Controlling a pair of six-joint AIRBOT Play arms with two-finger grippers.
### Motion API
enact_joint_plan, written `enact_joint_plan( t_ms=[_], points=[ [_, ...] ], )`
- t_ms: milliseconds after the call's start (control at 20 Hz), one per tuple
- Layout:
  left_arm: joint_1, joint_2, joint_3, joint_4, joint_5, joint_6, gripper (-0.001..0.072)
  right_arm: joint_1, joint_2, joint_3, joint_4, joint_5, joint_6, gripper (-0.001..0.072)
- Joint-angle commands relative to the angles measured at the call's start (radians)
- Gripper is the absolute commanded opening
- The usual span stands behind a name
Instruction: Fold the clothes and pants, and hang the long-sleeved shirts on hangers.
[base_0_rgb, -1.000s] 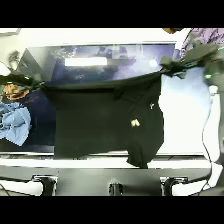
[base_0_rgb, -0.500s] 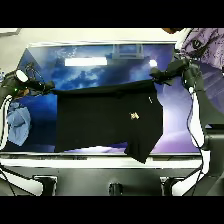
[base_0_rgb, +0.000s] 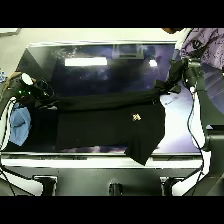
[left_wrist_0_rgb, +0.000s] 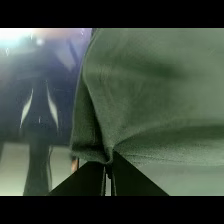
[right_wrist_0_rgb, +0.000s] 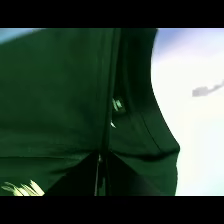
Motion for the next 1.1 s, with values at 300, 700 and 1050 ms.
enact_joint_plan(
  t_ms=[300, 700, 1050],
  points=[
    [-0.029, -0.005, -0.120, 0.003, 0.000, -0.003, 0.0128, 0.002, -0.111, -0.002, -0.021, -0.076, -0.014, 0.0028],
    [0.111, 0.211, -0.096, 0.001, 0.015, 0.002, 0.0617, -0.196, 0.059, -0.069, 0.173, -0.109, -0.133, 0.0356],
    [0.344, 0.632, -0.686, -0.186, 0.156, 0.018, 0.0617, -0.536, 0.572, -0.871, 0.424, -0.023, -0.249, 0.0358]
  ],
)
